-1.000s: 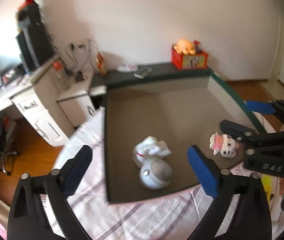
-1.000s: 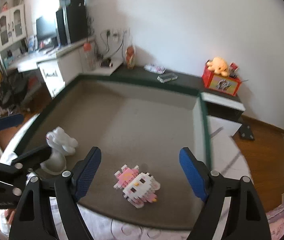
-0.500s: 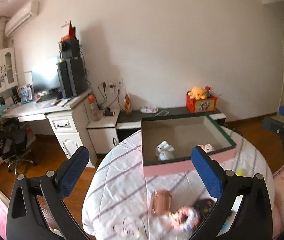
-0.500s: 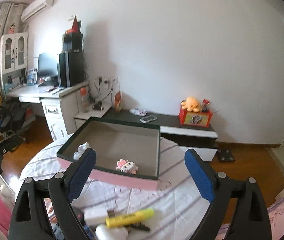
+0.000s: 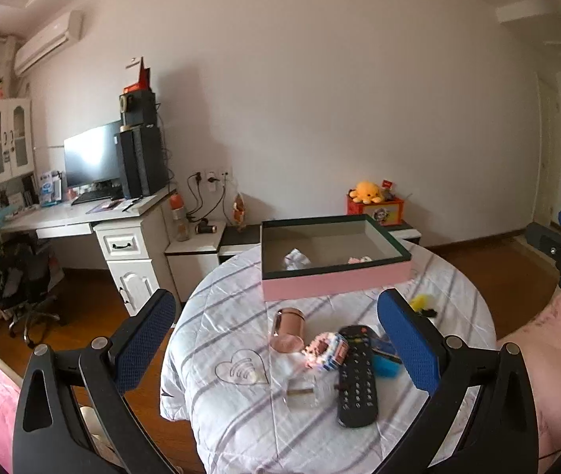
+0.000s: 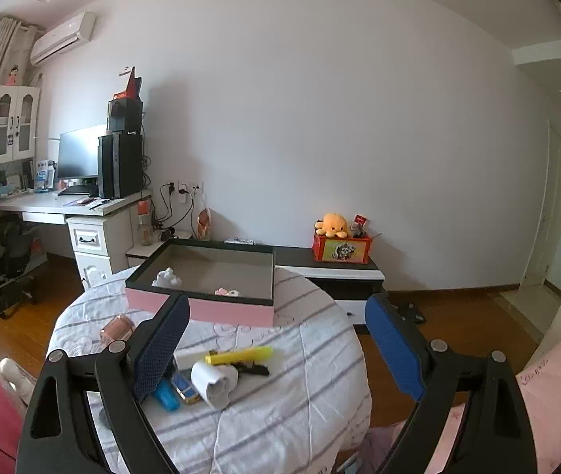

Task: Organize rigid objects
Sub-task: 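Move both grippers back toward the items on the bed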

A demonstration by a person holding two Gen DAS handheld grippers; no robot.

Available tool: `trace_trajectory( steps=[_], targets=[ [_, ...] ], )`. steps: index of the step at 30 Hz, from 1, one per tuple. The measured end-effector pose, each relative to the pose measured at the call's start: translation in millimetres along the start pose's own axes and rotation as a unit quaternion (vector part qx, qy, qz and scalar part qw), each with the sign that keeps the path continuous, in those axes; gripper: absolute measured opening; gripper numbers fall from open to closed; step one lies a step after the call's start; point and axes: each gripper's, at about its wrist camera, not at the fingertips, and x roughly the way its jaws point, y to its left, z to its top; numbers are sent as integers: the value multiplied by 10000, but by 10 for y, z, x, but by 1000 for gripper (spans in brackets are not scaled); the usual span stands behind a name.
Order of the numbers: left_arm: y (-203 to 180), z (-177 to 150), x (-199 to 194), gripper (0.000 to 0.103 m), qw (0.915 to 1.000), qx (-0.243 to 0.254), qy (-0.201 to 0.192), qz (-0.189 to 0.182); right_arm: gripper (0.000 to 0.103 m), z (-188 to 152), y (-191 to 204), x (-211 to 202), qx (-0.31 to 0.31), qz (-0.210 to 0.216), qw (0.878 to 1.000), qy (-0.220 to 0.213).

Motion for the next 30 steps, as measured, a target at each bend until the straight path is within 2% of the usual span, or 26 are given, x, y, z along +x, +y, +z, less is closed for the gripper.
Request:
trace_trajectory(
  steps=[8, 12, 20, 30],
  targets=[
    [-24, -73, -101, 103, 10000, 84, 27, 13, 92, -103, -20, -134, -32, -46, 10000, 25],
    [-3, -148, 18, 103, 9997, 80, 224, 40, 92, -219, 4, -7, -46, -4, 9997, 224],
    [19, -353, 478, 103, 9965, 172, 807, 89, 92, -531, 83, 473, -57, 137, 9958, 902],
    [164, -464, 1278, 103, 9894, -57, 1448, 79, 92, -635, -11, 1061, 54, 52, 9909, 1346]
  ],
)
